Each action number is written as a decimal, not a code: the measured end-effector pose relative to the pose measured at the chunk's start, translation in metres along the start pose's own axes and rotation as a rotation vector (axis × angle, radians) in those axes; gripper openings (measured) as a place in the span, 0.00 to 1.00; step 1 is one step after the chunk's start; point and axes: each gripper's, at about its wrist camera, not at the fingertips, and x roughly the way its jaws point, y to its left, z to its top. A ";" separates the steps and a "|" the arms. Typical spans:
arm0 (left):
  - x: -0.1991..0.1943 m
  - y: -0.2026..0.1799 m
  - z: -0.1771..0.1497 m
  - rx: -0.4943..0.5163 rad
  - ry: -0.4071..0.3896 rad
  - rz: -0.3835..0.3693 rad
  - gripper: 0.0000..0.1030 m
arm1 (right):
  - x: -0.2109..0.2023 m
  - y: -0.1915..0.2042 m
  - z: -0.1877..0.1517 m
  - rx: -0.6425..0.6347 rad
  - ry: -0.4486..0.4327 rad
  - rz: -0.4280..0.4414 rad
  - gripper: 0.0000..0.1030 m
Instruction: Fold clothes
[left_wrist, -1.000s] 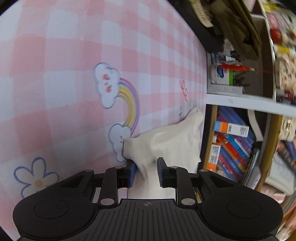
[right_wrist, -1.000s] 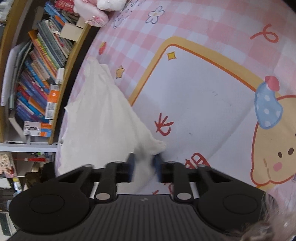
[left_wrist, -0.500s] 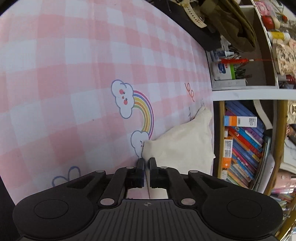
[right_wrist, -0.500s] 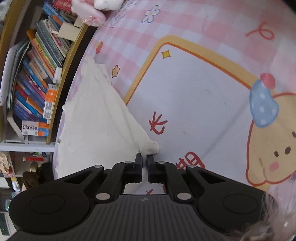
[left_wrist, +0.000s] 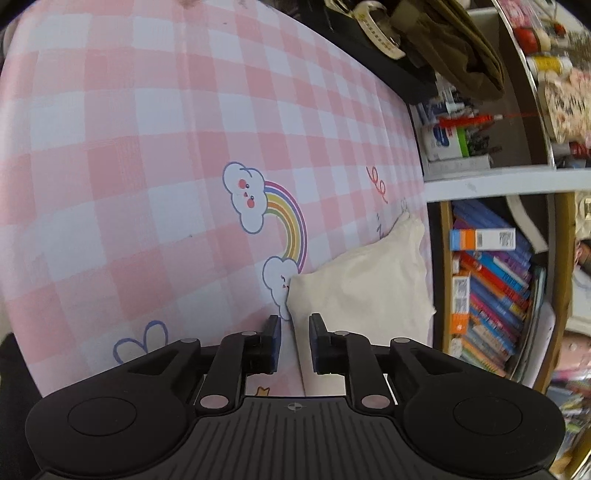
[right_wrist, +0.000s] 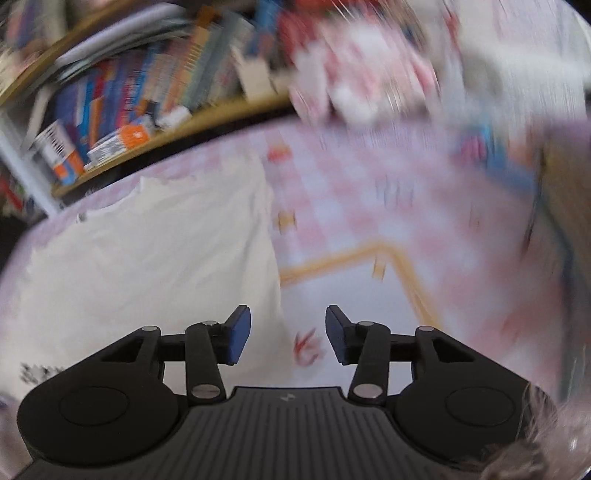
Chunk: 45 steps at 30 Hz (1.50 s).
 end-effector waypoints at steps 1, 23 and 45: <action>0.000 0.001 0.000 -0.013 -0.008 -0.006 0.17 | -0.002 0.002 0.000 -0.033 -0.014 0.008 0.51; 0.007 0.013 0.017 -0.082 0.051 -0.070 0.18 | 0.018 0.155 -0.046 -0.535 0.101 0.203 0.99; 0.018 -0.056 0.035 0.527 0.312 -0.163 0.00 | 0.032 0.406 -0.115 -0.871 0.120 0.396 0.68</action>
